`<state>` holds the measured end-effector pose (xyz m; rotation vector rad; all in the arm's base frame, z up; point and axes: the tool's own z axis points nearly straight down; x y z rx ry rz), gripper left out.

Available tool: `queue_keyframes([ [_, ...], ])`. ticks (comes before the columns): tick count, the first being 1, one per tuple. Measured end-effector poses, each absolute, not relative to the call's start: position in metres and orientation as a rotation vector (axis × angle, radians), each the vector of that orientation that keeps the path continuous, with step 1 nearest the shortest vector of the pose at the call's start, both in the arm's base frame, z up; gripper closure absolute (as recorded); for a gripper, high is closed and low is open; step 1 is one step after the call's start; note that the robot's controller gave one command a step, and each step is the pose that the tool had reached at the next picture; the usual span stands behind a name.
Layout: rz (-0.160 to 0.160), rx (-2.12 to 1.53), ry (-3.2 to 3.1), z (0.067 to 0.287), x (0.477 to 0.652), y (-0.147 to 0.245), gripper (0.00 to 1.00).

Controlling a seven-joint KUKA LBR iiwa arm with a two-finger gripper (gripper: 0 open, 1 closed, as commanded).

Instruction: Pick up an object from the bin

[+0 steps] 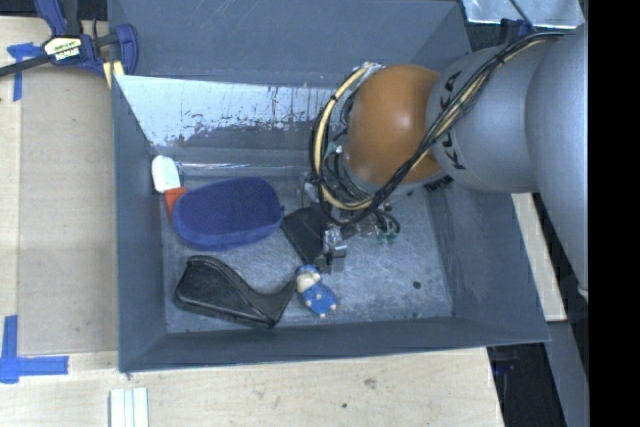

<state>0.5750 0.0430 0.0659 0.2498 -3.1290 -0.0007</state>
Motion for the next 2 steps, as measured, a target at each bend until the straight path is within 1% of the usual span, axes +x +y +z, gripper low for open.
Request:
queue_keyframes([
  [1,0.001,0.638,-3.084,0.101,0.581,0.029,0.00],
  [2,0.000,1.002,-2.984,0.100,0.591,0.044,0.00],
])
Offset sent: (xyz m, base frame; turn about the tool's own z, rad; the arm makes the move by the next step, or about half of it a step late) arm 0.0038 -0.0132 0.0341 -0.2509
